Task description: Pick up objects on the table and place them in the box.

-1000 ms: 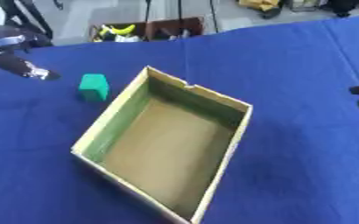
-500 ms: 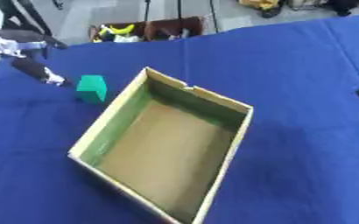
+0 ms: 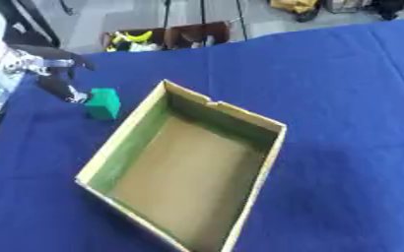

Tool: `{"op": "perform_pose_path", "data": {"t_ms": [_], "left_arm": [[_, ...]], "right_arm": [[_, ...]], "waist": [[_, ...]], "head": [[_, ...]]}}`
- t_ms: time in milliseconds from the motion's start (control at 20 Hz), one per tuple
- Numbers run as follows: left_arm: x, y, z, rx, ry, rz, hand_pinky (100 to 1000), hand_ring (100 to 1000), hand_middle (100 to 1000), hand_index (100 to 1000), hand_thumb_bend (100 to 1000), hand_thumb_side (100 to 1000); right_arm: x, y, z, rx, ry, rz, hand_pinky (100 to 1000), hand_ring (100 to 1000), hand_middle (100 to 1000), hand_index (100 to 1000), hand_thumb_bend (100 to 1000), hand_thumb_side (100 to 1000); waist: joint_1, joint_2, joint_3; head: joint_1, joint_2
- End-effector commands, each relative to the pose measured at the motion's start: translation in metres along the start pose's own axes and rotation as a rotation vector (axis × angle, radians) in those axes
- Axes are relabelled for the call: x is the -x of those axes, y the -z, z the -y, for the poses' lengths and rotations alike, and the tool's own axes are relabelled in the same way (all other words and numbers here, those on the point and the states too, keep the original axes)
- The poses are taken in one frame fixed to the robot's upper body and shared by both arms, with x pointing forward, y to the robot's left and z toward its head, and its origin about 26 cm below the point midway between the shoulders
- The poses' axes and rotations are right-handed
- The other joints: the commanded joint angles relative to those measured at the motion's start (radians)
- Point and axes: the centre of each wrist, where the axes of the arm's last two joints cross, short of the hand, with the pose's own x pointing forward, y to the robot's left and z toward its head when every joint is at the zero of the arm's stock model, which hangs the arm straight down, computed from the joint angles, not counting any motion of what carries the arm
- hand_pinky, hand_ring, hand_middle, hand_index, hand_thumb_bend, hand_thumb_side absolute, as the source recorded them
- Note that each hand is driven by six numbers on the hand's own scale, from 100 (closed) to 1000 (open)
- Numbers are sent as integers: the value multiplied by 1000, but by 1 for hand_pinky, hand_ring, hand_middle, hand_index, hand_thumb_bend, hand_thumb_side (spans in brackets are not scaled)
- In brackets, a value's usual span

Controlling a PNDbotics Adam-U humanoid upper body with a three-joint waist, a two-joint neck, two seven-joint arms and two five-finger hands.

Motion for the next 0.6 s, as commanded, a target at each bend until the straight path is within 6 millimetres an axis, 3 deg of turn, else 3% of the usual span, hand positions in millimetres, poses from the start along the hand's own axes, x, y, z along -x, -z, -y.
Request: {"op": "perform_pose_path", "data": {"t_ms": [50, 300, 600], "left_arm": [[3, -4, -8, 34, 11, -15, 637, 805, 994, 1000, 322, 531], [1, -4, -10, 75, 16, -28, 641, 807, 1000, 1000, 270, 521], [0, 0, -6, 97, 33, -32, 645, 805, 1000, 1000, 277, 517]], "right_arm": [[-9, 4, 5, -3, -5, 38, 833, 862, 665, 851, 100, 887], [-9, 5, 5, -3, -4, 40, 833, 862, 664, 850, 100, 885], [-10, 5, 5, -1, -4, 42, 833, 861, 661, 847, 100, 880]], "waist": [[-5, -13, -3], [-1, -7, -7], [6, 2, -15]], "head": [[8, -15], [14, -19], [18, -28]]}}
